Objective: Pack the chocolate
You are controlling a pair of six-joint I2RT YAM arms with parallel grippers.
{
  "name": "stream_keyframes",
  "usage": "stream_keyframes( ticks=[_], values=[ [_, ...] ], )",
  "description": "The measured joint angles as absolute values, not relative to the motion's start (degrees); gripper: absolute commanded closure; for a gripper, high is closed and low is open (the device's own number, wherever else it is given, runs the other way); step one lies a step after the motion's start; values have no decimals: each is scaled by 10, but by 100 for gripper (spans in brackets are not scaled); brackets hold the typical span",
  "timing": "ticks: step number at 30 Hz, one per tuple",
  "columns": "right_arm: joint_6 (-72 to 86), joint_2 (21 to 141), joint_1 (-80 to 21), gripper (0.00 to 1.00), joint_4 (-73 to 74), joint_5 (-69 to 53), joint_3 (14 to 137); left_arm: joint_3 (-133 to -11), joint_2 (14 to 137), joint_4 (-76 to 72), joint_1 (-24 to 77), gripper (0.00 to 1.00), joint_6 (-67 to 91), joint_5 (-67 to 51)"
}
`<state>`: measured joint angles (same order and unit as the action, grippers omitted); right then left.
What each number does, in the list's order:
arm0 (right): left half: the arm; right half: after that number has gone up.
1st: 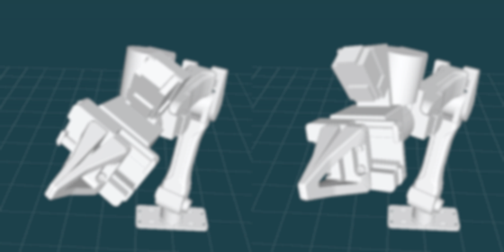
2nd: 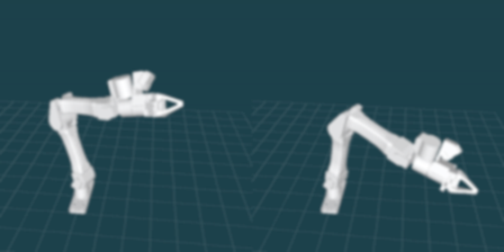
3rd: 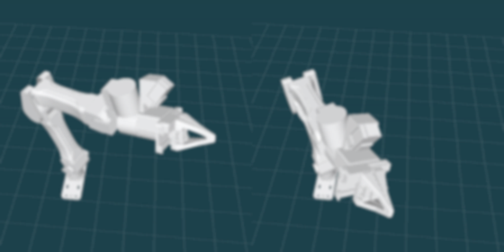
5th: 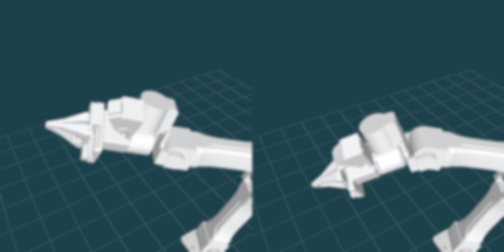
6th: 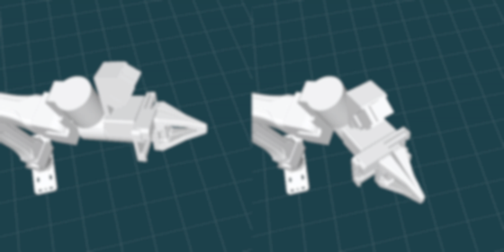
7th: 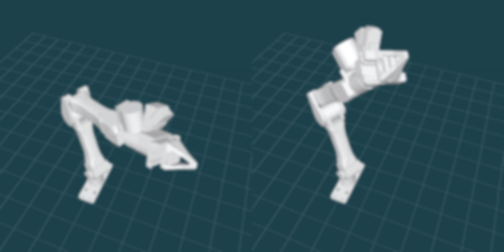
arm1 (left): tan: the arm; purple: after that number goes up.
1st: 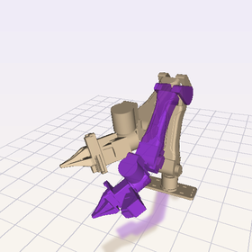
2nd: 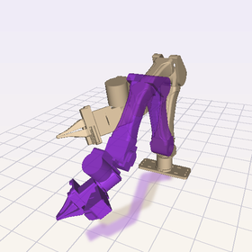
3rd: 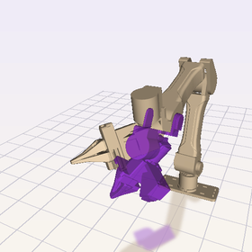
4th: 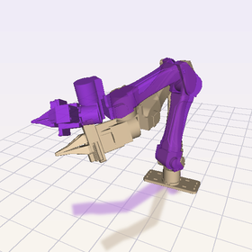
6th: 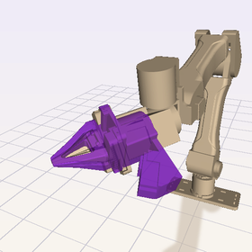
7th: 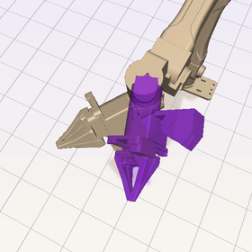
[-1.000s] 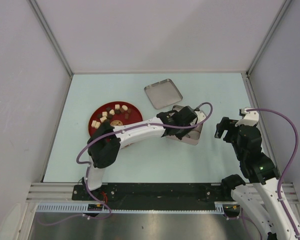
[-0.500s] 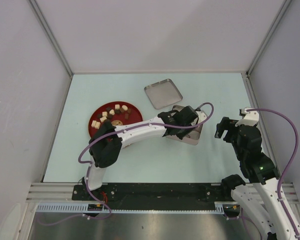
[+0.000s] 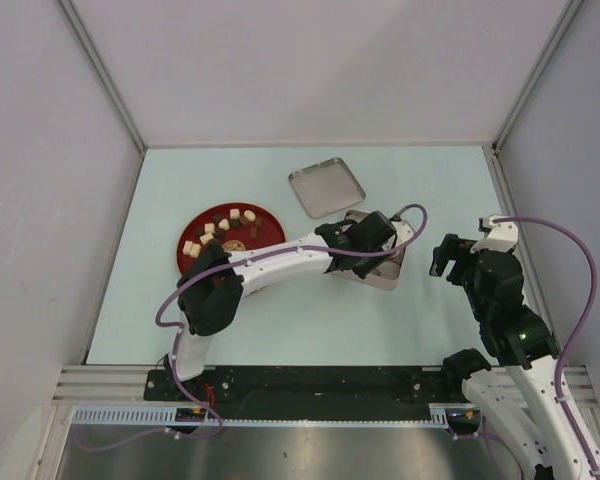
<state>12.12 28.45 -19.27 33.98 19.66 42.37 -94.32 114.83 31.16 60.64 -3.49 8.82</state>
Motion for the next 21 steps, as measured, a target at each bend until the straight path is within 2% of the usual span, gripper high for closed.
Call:
stream_keyframes(
  ticks=[12, 21],
  values=[
    [121, 283, -193, 13, 340, 197, 424, -934, 1058, 309, 598, 68, -15, 130],
    [120, 282, -193, 14, 340, 197, 423, -843, 938, 326, 547, 69, 48, 194]
  ],
)
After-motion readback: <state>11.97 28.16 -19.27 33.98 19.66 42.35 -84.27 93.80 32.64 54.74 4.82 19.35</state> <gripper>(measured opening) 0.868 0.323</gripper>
